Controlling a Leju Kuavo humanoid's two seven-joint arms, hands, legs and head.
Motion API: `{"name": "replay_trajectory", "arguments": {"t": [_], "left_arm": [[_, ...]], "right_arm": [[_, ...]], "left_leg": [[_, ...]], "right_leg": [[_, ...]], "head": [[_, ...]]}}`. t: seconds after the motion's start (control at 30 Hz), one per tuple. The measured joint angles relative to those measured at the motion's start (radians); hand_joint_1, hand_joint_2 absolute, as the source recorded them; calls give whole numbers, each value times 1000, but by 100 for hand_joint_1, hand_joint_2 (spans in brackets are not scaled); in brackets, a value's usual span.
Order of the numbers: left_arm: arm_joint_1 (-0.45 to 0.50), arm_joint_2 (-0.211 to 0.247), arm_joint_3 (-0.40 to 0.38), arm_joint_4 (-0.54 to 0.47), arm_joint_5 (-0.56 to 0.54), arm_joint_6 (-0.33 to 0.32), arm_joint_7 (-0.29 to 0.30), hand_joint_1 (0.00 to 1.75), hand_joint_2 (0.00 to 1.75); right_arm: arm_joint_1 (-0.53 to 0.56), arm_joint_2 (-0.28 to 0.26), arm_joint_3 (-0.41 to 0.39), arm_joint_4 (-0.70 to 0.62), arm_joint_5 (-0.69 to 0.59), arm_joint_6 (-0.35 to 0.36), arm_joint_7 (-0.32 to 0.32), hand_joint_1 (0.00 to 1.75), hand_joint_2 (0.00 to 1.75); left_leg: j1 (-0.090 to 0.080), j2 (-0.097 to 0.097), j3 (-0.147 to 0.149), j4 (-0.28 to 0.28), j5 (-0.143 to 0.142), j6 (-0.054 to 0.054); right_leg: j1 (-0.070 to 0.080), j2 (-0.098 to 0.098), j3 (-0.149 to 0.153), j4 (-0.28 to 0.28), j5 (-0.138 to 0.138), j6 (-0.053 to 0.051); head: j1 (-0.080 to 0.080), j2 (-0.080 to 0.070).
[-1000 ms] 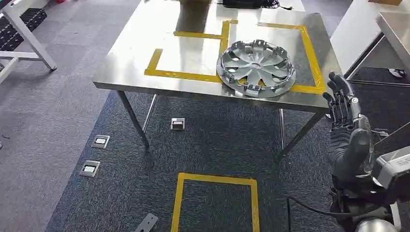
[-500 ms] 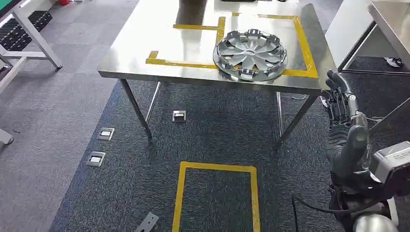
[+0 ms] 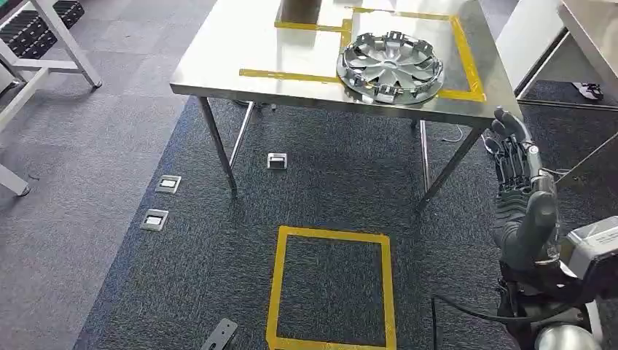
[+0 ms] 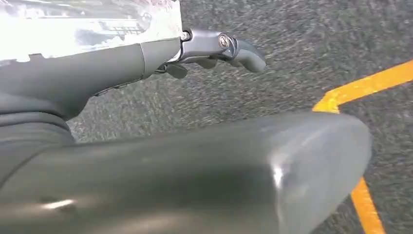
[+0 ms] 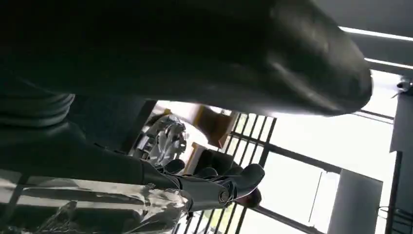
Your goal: Take the parts from the cabinet and place them on the table.
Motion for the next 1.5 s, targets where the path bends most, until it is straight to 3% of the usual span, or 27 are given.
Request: {"name": "replay_trajectory", "arguments": {"t": [0.03, 0.07, 0.1, 0.17, 0.2, 0.23, 0.3, 0.33, 0.37, 0.43, 0.5, 0.53, 0.57, 0.63, 0.67, 0.7, 0.77, 0.83, 0.87, 0.93, 1.0, 1.03, 1.17, 1.23, 1.37, 1.43, 1.5], "left_arm": [[0, -1, 0, -1, 0, 0, 0, 0, 0], [0, -2, 0, -1, 0, 0, -1, 0, 0], [-2, -2, 0, -1, 0, 0, -3, 0, 0], [1, -1, 0, -1, 1, 0, -3, 0, 0], [2, -1, 0, 0, 1, 0, -3, 0, 0], [5, -1, 0, 0, 1, 0, -3, 0, 0], [6, -1, 0, 0, 2, 0, -3, 0, 0], [5, -1, -1, 0, 3, 0, -4, 0, 0], [5, -1, -1, 0, 3, 0, -4, 0, 0], [5, 0, -1, 0, 3, 0, -5, 0, 0], [5, 0, -1, 0, 3, -4, -4, 0, 0], [2, 0, -2, 0, 3, -7, -3, 0, 0], [2, 0, -2, 0, 2, -8, -3, 0, 0], [1, 0, -8, 0, 2, -7, -2, 0, 0], [4, 0, -10, 0, 3, -6, 0, 0, 175], [6, -2, -15, 1, 3, -1, 0, 0, 175], [5, 0, -21, 3, 8, 13, 4, 0, 175], [6, -2, -25, 5, 18, 36, 17, 0, 175], [7, -2, -26, 6, 22, 45, 22, 0, 175], [10, -7, -26, 9, 38, 79, 32, 0, 175], [9, -22, -26, 11, 45, 106, 47, 0, 175], [9, -34, -26, 11, 46, 113, 50, 0, 175], [11, -56, -38, 11, 55, 119, 68, 0, 175], [8, -57, -44, 11, 58, 127, 75, 0, 175], [11, -58, -52, 11, 72, 127, 84, 0, 175], [13, -58, -55, 12, 74, 127, 85, 0, 175], [11, -57, -56, 12, 74, 127, 85, 0, 175]], "right_arm": [[-2, 0, -1, 0, 0, 0, 0, 0, 0], [-3, 0, -3, 0, 0, 0, -3, 0, 0], [-3, 0, -4, 0, 0, 0, -4, 0, 0], [-1, 0, -4, 1, -5, 1, -4, 0, 0], [-2, 0, -4, 2, -6, 1, -4, 0, 0], [-1, 0, -4, 4, -8, 1, -4, 0, 0], [-1, 0, -4, 8, -9, 1, -4, 0, 0], [-1, 0, -3, 10, -9, 1, -4, 0, 0], [0, 0, -3, 12, -9, 1, -3, 0, 0], [1, 0, -3, 17, -9, 0, -2, 0, 0], [2, 0, -3, 20, -5, -2, 3, 0, 0], [2, 0, -3, 20, -1, -2, 6, 0, 0], [1, 0, -4, 21, 5, -3, 12, 0, 0], [0, -1, -4, 23, 18, -7, 30, 0, 0], [1, -1, -4, 25, 24, -10, 45, 0, 0], [1, -3, -4, 26, 33, -15, 65, 0, 175], [-3, -8, -2, 34, 64, -31, 130, 0, 175], [-3, -15, 7, 55, 103, -55, 285, 0, 175], [1, -18, 12, 71, 108, -63, 338, 0, 175], [6, -23, 21, 102, 107, -77, 403, 0, 175], [14, -36, 31, 129, 95, -94, 446, 0, 175], [21, -43, 32, 147, 84, -105, 462, 0, 175], [69, -71, 36, 251, 43, -161, 479, 0, 175], [86, -76, 36, 323, 15, -177, 469, 0, 175], [137, -77, 44, 461, -67, -173, 411, 0, 175], [154, -77, 50, 513, -81, -169, 395, 0, 175], [156, -76, 53, 550, -85, -169, 389, 0, 175]], "left_leg": [[-4, -1, -7, 1, 7, -4], [-4, -1, -11, 1, 19, -10], [0, -1, -19, -4, 35, -17], [3, -2, -29, -16, 62, -32], [5, -4, -36, -11, 40, -36], [5, -5, -46, 11, -10, -43], [10, -4, -76, 151, -137, -51], [11, -4, -93, 229, -171, -55], [11, -4, -92, 280, -169, -57], [11, -4, -46, 268, -103, -58], [11, -4, 59, 136, -49, -53], [10, -5, 102, 61, -101, -49], [6, -8, 141, 0, -122, -42], [3, -8, 134, -9, -125, -27], [1, -8, 132, -10, -119, -19], [9, -5, 124, -19, -111, -9], [11, -4, 119, -20, -97, 1], [8, -4, 105, -19, -86, 6], [7, -4, 99, -18, -82, 7], [4, -4, 91, -17, -76, 7], [-1, -5, 90, -17, -75, 6], [1, -6, 87, -17, -75, 5], [3, -6, 76, -18, -64, -16], [-1, -6, 61, -6, -88, -27], [11, -6, -39, 255, -205, -48], [14, -6, -28, 234, -166, -54], [17, -6, 46, 83, -80, -54]], "right_leg": [[7, 1, 65, -90, -29, -8], [7, 1, 98, -161, -52, -12], [12, 1, 92, -166, -48, -11], [15, 1, 71, -172, -22, -23], [6, -4, 64, -178, -7, -29], [7, -4, 53, -178, 3, -34], [7, -7, 28, -172, 22, -40], [8, -7, 12, -168, 31, -40], [8, -7, -4, -161, 40, -40], [7, -6, -42, -147, 53, -36], [6, -4, -77, -130, 66, -28], [8, -4, -89, -124, 71, -22], [10, -5, -94, -117, 73, -19], [9, -6, -101, -118, 92, -8], [8, -6, -102, -122, 100, -4], [9, -4, -104, -123, 100, 2], [5, 1, -134, -51, 29, 16], [0, 0, -192, 113, -56, 22], [-1, 0, -206, 160, -68, 23], [-1, 0, -173, 123, -33, 18], [3, 1, -77, -40, 44, 1], [9, 0, -45, -102, 47, -14], [19, -1, -43, -123, 54, -20], [4, -2, -20, -172, 56, -26], [1, -7, -23, -172, 58, -31], [-1, -6, -27, -164, 56, -28], [-6, -2, -30, -150, 50, -19]], "head": [[0, 0], [-2, 0], [-2, 0], [-1, 0], [1, 0], [-2, 0], [-10, 0], [-10, 0], [-12, 0], [-13, 0], [-16, 0], [-18, 0], [-17, 0], [-17, 0], [-16, 0], [-18, 0], [-6, 0], [-2, 0], [-2, 0], [1, 0], [1, 0], [0, 0], [3, 0], [1, 0], [-10, 0], [-10, 0], [-12, 0]]}}
